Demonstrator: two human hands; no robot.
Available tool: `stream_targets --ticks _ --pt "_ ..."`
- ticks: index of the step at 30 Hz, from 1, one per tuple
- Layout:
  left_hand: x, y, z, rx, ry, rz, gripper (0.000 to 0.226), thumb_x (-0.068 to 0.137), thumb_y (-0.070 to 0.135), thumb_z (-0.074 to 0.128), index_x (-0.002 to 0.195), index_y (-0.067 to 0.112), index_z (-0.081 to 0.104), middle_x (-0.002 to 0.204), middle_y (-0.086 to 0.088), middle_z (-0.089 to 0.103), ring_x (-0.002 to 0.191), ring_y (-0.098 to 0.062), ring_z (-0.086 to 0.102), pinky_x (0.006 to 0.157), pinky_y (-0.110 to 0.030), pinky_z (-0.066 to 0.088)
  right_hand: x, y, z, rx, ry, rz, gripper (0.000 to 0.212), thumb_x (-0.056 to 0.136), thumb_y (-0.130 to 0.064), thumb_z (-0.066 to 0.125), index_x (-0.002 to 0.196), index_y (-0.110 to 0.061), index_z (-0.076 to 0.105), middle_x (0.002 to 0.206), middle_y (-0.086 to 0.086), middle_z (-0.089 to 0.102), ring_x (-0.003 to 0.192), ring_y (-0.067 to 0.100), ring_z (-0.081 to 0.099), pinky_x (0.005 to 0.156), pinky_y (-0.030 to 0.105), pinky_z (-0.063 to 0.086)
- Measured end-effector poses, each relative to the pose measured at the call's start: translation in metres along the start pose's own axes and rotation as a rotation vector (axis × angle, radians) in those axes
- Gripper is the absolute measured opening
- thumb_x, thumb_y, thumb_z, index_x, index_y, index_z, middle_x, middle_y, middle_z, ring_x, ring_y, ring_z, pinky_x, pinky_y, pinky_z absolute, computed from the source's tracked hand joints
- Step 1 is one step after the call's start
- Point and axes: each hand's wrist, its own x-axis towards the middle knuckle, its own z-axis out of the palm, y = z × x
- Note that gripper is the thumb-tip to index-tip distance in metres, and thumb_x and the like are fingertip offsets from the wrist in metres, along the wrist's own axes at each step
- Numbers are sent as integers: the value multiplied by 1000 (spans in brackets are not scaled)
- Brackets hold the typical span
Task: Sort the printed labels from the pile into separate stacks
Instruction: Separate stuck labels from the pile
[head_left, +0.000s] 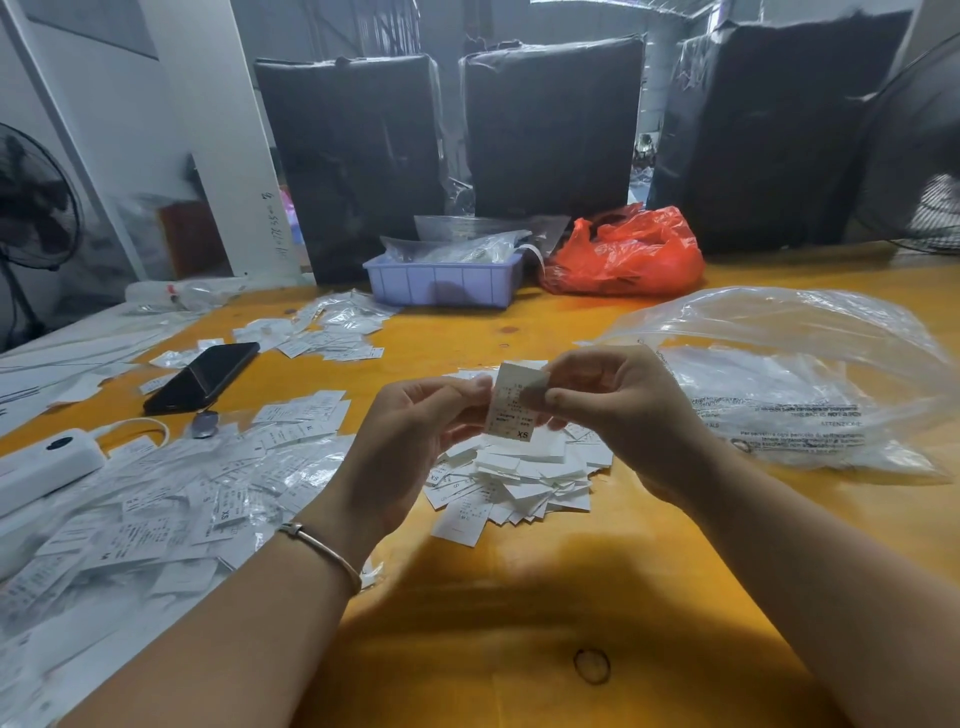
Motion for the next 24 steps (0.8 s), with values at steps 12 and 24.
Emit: stream_targets --ticks 12,24 --pt "6 -3 -9 -36 186 -76 46 49 18 85 87 9 60 76 -9 73 78 -24 74 66 -29 59 4 5 -10 -295 293 -135 41 89 -1 62 122 -24 61 71 11 72 58 13 67 59 26 56" --pt "1 -1 -2 17 38 85 47 59 14 83 100 9 61 77 -8 70 80 -28 72 69 -28 58 3 7 -3 17 -16 71 25 77 -23 71 82 2 74 67 10 71 61 16 64 59 20 50"
